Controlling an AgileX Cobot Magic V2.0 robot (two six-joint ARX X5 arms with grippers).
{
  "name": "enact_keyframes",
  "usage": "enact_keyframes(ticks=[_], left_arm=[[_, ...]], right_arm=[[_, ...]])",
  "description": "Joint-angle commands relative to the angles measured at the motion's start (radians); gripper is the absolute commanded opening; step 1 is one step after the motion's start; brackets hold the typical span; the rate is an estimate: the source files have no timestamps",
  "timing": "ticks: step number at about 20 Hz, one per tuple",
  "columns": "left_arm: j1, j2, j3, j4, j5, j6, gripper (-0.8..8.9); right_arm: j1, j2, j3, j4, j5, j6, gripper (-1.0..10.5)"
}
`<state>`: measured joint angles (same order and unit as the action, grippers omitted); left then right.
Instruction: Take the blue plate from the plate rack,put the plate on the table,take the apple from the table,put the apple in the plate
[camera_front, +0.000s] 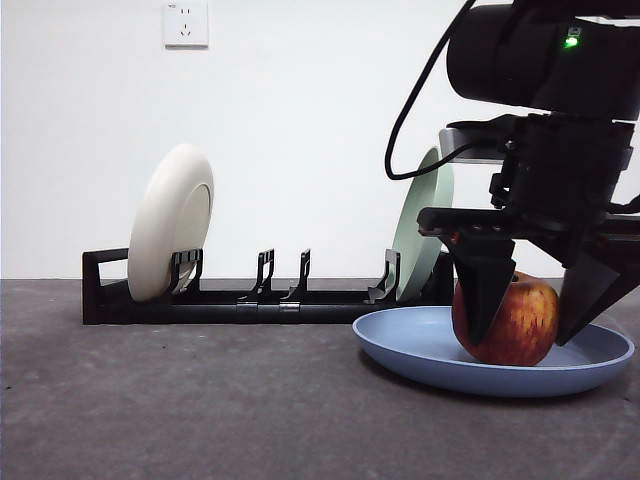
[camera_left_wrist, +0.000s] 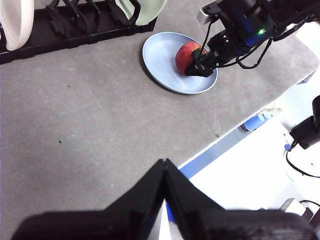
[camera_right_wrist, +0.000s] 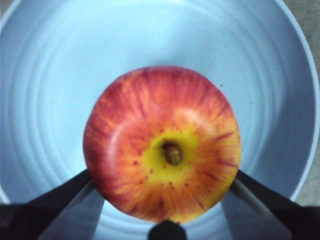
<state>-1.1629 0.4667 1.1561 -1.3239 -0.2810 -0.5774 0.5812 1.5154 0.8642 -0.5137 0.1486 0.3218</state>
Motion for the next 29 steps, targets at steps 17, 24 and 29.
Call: enact_keyframes(ticks=[17, 24, 29], left_arm=[[-0.003, -0.003, -0.006, 0.003, -0.005, 0.039, -0.04], [-0.003, -0.002, -0.006, 0.003, -0.005, 0.038, -0.04], [-0.003, 0.0, -0.006, 0.003, -0.008, 0.039, -0.04]], right_arm=[[0.106, -0.421, -0.005, -0.221, -0.011, 0.038, 5.6], [0.153, -0.722, 0.034, -0.386, -0.055, 0.054, 1.5], [0.153, -0.821, 0.093, -0.51, -0.055, 0.061, -0.1]])
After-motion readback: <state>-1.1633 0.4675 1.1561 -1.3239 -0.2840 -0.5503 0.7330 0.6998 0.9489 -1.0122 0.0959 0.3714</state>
